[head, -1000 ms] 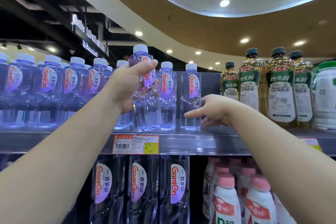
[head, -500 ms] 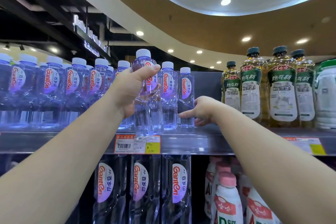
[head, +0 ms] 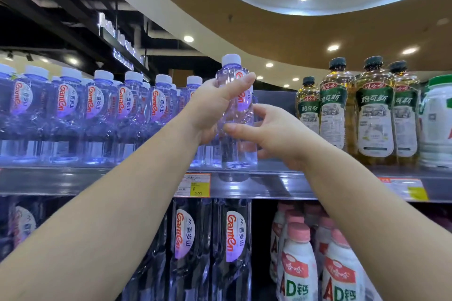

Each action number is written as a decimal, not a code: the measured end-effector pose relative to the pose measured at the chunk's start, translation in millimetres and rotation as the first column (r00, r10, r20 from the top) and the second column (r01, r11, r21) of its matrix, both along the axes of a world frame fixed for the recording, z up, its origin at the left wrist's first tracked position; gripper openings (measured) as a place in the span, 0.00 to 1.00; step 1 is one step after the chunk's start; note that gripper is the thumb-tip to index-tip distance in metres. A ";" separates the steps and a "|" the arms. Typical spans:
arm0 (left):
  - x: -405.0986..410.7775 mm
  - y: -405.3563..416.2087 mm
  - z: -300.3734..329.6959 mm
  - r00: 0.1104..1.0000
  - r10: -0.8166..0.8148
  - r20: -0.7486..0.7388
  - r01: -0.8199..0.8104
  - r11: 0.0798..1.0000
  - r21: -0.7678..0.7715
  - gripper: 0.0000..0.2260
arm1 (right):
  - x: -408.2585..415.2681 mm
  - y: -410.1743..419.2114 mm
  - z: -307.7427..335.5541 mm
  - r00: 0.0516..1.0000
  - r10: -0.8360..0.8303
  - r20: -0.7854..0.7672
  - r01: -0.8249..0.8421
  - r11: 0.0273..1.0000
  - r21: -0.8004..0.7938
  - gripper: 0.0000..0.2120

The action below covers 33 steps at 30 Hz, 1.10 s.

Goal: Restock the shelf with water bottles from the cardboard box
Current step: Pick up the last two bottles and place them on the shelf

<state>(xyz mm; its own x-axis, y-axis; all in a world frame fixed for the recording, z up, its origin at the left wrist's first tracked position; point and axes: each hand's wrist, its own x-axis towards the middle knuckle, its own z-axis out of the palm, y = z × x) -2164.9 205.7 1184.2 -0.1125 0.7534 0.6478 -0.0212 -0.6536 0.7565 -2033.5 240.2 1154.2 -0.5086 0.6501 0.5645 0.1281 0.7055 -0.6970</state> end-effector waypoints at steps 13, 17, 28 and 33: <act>-43.1 -4.7 -62.5 0.328 0.747 -0.578 -0.672 0.615 0.413 0.13 | 9.1 50.2 -5.5 0.971 -0.238 -0.004 0.237 0.971 -0.029 0.27; -46.4 -5.4 -72.1 0.241 0.755 -0.609 -0.683 0.578 0.446 0.14 | 5.4 52.7 0.1 0.971 -0.235 0.050 0.237 0.970 -0.050 0.28; -42.0 -6.4 -77.2 0.140 0.745 -0.652 -0.686 0.548 0.479 0.16 | 4.4 53.0 -3.5 0.970 -0.229 0.083 0.233 0.971 -0.046 0.18; -39.8 -8.3 -77.1 0.125 0.720 -0.683 -0.687 0.559 0.464 0.17 | 0.2 53.9 -3.8 0.954 -0.286 0.090 0.289 0.957 -0.014 0.22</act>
